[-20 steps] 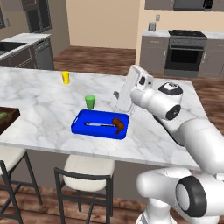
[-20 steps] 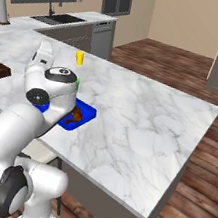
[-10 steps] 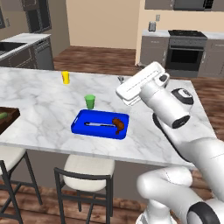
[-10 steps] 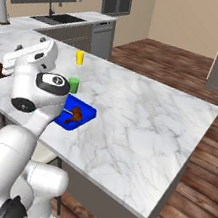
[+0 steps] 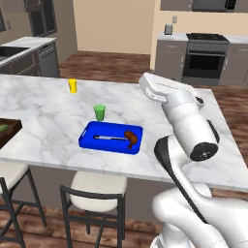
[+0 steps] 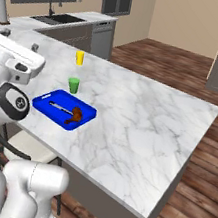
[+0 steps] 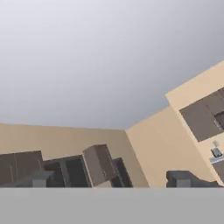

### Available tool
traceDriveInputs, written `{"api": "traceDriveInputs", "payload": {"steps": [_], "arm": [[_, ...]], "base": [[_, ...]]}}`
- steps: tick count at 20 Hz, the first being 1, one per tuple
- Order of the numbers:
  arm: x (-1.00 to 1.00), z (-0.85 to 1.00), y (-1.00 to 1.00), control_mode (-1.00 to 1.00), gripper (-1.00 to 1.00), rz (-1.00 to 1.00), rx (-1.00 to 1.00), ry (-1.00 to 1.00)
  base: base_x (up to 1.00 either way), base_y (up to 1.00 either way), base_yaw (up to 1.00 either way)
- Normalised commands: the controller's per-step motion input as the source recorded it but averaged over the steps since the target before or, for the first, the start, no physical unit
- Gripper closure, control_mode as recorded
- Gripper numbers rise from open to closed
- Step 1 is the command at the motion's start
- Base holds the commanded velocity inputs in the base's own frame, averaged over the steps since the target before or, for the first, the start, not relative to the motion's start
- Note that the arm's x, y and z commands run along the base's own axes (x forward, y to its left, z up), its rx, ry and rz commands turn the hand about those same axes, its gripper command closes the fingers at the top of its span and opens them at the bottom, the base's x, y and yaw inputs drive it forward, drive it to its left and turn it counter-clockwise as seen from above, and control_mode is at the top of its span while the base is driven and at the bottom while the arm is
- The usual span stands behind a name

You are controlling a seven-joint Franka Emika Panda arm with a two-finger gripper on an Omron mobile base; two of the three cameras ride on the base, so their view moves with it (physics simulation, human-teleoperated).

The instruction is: Gather the carrot and cucumber from the fridge and place them on a tray on the dining counter. Then gather the chicken drumsticks from the fridge and place them on the other tray.

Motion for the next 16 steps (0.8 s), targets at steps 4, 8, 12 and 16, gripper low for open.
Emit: {"api": "traceDriveInputs", "payload": {"steps": [4,8,12,16], "arm": [[-0.75,0.57,-0.16,-1.0,-1.0,-0.05,0.89,0.3],[-0.8,0.16,-0.46,-1.0,-1.0,-0.11,0.61,0.32],[-0.6,-0.49,-0.39,-1.0,-1.0,-0.08,0.35,0.37],[-0.37,-0.99,-0.24,-1.0,-1.0,-0.05,0.27,0.36]], "base": [[0.0,0.0,0.0],[0.0,0.0,0.0],[0.0,0.0,0.0],[0.0,0.0,0.0]]}}
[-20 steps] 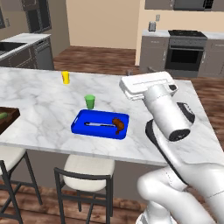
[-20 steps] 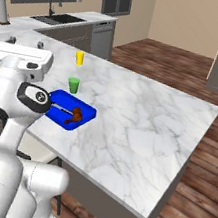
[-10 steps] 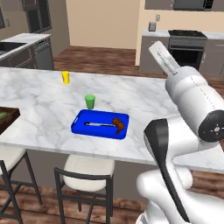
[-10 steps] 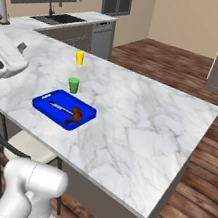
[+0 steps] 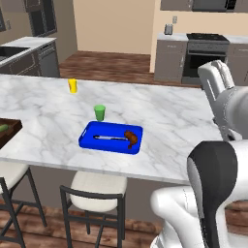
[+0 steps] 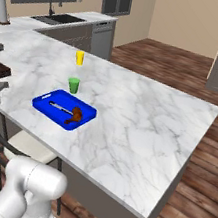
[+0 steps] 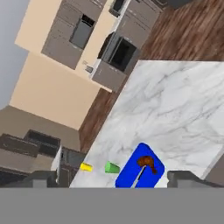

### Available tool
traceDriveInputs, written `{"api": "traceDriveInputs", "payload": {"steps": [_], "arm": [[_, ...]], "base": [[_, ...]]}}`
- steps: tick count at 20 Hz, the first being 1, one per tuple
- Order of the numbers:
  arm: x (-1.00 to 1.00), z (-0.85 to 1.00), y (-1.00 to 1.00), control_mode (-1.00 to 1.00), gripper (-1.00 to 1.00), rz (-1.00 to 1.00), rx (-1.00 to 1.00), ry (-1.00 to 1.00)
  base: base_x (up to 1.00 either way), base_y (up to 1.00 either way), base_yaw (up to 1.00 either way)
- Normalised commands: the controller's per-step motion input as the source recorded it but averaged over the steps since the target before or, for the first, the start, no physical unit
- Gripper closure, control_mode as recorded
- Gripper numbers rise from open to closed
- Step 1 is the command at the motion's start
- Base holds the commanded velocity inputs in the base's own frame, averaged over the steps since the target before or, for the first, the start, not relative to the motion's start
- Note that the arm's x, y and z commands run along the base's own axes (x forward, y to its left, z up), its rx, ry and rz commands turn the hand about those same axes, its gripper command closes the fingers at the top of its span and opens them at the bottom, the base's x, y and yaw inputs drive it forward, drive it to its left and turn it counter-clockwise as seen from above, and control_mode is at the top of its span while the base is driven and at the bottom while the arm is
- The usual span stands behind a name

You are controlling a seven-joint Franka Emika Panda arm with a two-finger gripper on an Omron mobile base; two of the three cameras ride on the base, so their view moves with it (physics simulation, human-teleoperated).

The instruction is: Gather the carrot and cucumber from the fridge and place them on a tray on the dining counter. Then gather the chicken drumsticks from the fridge and place them on the other tray.

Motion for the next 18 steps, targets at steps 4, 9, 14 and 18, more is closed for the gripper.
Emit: {"api": "traceDriveInputs", "payload": {"steps": [4,9,14,18], "arm": [[-0.03,-1.0,-0.26,-1.0,-1.0,-0.02,0.23,0.29],[0.04,-0.91,-0.33,-1.0,-1.0,0.0,0.21,0.27],[0.24,-0.82,-0.19,-1.0,-1.0,0.06,0.1,0.29],[0.31,-0.52,-0.02,-1.0,-1.0,0.09,0.05,0.19]], "base": [[0.0,0.0,0.0],[0.0,0.0,0.0],[0.0,0.0,0.0],[0.0,0.0,0.0]]}}
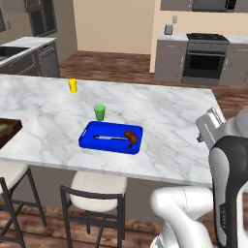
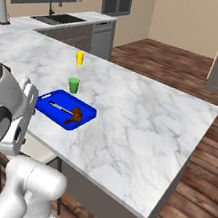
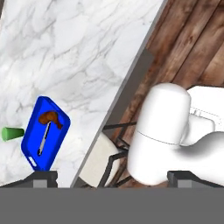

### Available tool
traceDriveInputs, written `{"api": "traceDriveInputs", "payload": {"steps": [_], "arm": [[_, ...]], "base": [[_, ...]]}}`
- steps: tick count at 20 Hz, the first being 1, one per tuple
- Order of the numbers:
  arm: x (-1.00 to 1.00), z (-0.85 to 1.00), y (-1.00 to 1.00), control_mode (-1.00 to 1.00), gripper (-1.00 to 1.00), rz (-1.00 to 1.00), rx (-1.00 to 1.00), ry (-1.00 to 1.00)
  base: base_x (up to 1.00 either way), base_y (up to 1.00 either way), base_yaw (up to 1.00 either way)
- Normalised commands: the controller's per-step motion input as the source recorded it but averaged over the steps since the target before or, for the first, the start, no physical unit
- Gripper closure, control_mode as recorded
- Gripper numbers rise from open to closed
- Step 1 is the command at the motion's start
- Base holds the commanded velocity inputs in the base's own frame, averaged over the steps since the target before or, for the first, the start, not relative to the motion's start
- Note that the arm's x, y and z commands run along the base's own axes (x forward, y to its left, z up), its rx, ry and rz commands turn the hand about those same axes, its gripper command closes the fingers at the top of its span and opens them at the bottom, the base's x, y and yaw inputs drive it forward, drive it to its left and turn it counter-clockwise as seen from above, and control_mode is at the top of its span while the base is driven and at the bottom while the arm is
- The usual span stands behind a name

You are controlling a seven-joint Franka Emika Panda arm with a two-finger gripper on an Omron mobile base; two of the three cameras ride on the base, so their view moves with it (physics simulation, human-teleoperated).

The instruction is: Gather the carrot and cucumber from the fridge and place them on a tray on the dining counter. Then gather the chicken drumsticks from the fridge and place them on the other tray.

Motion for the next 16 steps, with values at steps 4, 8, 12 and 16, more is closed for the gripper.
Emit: {"api": "traceDriveInputs", "payload": {"steps": [4,8,12,16], "arm": [[0.1,-0.34,0.0,-1.0,-1.0,0.06,0.03,0.09],[0.0,-0.21,0.0,-1.0,-1.0,0.04,0.04,0.0],[0.0,-0.08,0.0,-1.0,-1.0,0.0,0.02,0.0],[0.0,-0.07,0.0,-1.0,-1.0,0.0,0.02,0.0]], "base": [[0.0,0.0,0.0],[0.0,0.0,0.0],[0.0,0.0,0.0],[0.0,0.0,0.0]]}}
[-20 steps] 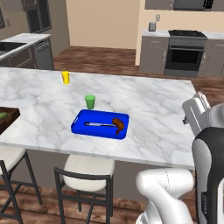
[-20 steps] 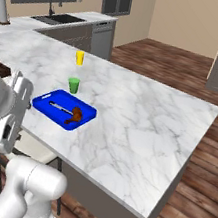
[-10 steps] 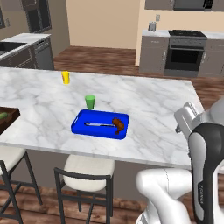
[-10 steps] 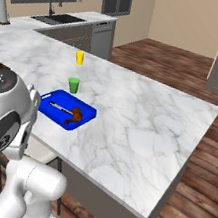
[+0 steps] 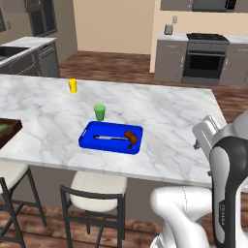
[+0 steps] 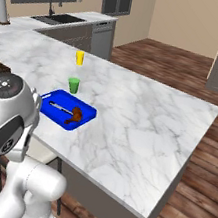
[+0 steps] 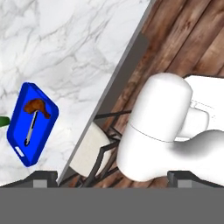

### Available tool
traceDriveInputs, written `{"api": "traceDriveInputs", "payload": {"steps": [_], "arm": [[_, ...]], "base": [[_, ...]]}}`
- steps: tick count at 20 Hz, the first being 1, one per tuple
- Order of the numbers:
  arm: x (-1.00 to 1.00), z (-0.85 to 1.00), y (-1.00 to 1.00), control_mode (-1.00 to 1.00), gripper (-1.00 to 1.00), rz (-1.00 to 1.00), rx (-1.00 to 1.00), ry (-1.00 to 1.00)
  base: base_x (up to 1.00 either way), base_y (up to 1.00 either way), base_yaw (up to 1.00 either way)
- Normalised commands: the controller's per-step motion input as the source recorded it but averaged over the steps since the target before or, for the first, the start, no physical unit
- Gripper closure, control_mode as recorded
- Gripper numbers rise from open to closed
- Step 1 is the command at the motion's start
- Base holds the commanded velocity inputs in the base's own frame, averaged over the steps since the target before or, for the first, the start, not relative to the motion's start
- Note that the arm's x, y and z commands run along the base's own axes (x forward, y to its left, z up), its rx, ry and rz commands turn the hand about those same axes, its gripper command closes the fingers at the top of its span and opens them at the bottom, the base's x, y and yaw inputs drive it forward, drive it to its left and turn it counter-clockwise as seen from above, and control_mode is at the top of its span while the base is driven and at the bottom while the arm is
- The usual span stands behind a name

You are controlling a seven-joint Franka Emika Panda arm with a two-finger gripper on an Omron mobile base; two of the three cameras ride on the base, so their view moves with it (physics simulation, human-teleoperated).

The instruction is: Gather the carrot and cucumber from the fridge and place them on a tray on the dining counter. Then gather the chicken drumsticks from the fridge and place them on the other tray.

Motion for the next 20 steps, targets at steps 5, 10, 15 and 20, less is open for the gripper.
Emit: {"api": "traceDriveInputs", "payload": {"steps": [5,10,15,20], "arm": [[-0.01,-0.05,0.0,1.0,-1.0,0.0,0.03,0.0],[0.0,0.0,0.0,1.0,-1.0,0.0,0.0,0.0],[0.0,0.0,0.0,1.0,-1.0,0.0,0.0,0.0],[0.0,0.0,0.0,1.0,-1.0,0.0,0.0,0.0]], "base": [[-0.05,0.0,0.0],[-0.43,-0.13,0.0],[-0.39,-0.4,0.0],[-0.2,-0.79,0.0]]}}
